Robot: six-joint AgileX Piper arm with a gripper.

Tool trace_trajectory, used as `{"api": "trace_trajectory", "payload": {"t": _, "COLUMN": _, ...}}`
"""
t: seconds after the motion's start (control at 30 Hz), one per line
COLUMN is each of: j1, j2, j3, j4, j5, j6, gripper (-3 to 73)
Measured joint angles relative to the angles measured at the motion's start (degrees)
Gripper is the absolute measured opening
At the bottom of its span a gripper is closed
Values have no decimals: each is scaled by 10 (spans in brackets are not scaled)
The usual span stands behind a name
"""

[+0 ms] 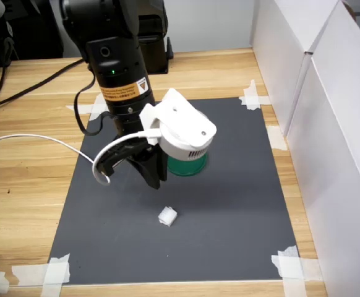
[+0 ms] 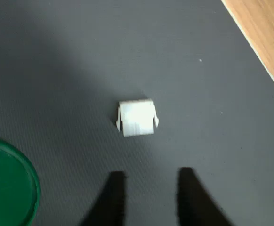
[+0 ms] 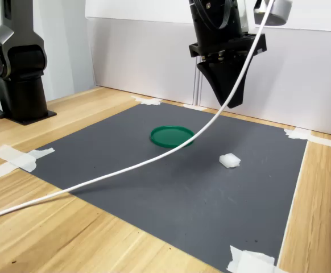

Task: Grasp a white terminal and put it in the green lid.

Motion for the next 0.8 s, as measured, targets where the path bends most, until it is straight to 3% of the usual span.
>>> {"api": "trace_trajectory", "payload": {"t": 0.13, "j1": 1, "j2": 0, "j3": -1, "j4": 2, "j5": -32, "j6": 2, "gripper": 573}}
{"api": "trace_trajectory", "payload": {"t": 0.23, "j1": 1, "j2": 0, "j3": -2, "j4": 2, "j5": -48, "j6": 5, "gripper": 679}}
{"api": "trace_trajectory", "payload": {"t": 0.53, "j1": 2, "j2": 39, "j3": -8, "j4": -2, "j5": 12, "j6": 14, "gripper": 714}}
{"api": "trace_trajectory", "payload": {"t": 0.8, "j1": 2, "j2": 83, "j3": -10, "j4": -6, "j5": 12, "j6": 15, "gripper": 714}}
